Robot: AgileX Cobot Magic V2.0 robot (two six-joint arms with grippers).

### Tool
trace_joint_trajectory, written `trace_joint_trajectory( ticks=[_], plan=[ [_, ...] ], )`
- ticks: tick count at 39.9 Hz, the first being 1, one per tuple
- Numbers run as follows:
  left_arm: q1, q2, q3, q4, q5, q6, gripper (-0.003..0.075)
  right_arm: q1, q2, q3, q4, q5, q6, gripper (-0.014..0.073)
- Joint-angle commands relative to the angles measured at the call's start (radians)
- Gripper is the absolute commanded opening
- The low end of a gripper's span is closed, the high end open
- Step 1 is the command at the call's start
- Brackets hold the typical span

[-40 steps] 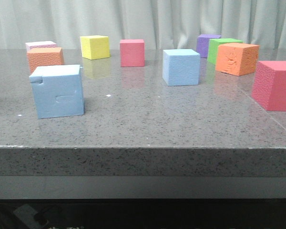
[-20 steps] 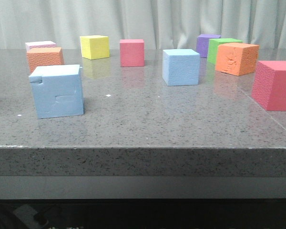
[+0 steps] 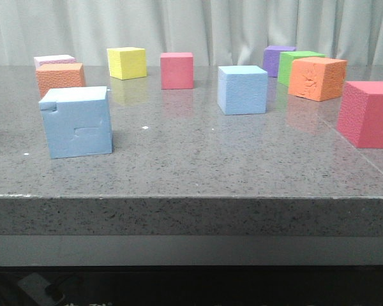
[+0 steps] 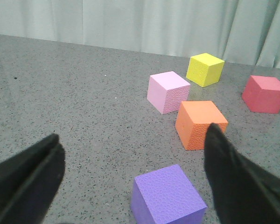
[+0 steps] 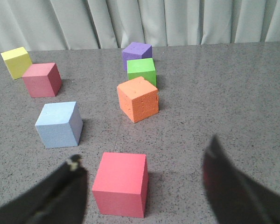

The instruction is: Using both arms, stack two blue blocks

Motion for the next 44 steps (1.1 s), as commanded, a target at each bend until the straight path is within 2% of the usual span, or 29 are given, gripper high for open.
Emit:
trace_joint_trajectory(
  ticks=[1,7,25,31,44],
  plan=[
    [0.0,0.005,-0.039,-0.001,-0.083,-0.006,0.0701,-0.004,0.008,-0.038,0.007,-0.089,-0.006,0.0662],
    [0.0,0.005,-0.039,-0.001,-0.083,-0.006,0.0671,-0.004,0.008,-0.038,0.007,-0.09,-0.006,0.066],
    [0.0,0.005,-0.039,-0.001,-0.083,-0.006,0.0671,-0.004,0.032,-0.041,0.047,-0.109,-0.006,0.066],
    [0.0,0.005,-0.039,-0.001,-0.083,-0.006,0.0671,-0.004,0.147,-0.112,0.075,-0.085,-0.006,0.066],
    [0.0,0.005,-0.039,-0.001,-0.083,-0.006,0.0671,-0.001,0.497,-0.391,0.075,0.114,-0.006,0.066]
  ],
)
